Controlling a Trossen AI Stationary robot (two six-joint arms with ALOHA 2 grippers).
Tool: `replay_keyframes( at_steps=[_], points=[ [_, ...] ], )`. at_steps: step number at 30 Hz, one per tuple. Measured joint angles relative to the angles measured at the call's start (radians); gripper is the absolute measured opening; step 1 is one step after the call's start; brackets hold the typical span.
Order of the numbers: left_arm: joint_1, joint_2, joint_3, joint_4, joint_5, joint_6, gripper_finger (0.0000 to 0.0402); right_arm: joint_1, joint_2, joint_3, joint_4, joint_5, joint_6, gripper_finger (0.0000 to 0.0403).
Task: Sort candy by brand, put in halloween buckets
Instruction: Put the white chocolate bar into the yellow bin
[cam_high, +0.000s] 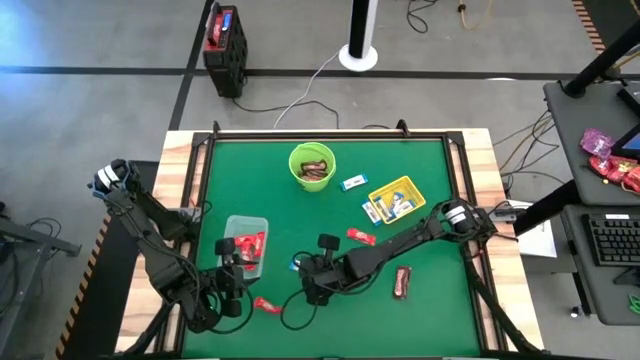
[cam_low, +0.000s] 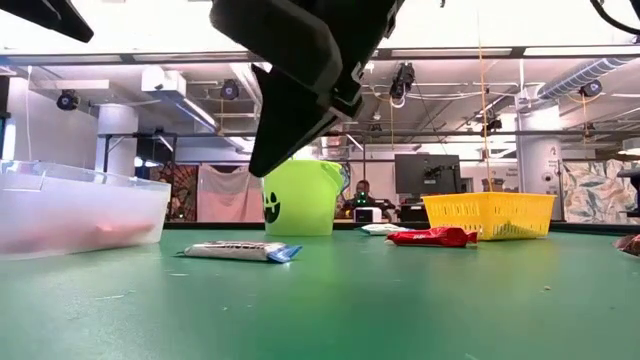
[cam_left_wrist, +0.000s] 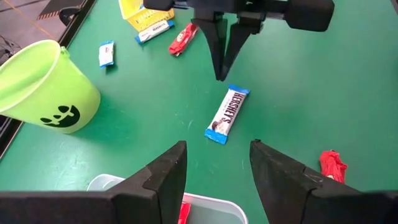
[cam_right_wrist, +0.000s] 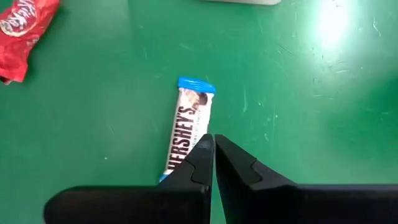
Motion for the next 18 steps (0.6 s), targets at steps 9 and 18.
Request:
replay_keyframes(
  at_steps=[9, 18],
  points=[
    [0.01, 0.031, -0.016, 0.141, 0.006, 0.1, 0.0159, 0.029, -0.048, -0.116, -0.002, 0.01, 0.036, 0.0008],
    [0.142, 0.183, -0.017, 0.374, 0.12, 0.384, 0.0095, 0.063, -0.244, -0.504, 0.453, 0.022, 0.061, 0.0009]
  ],
)
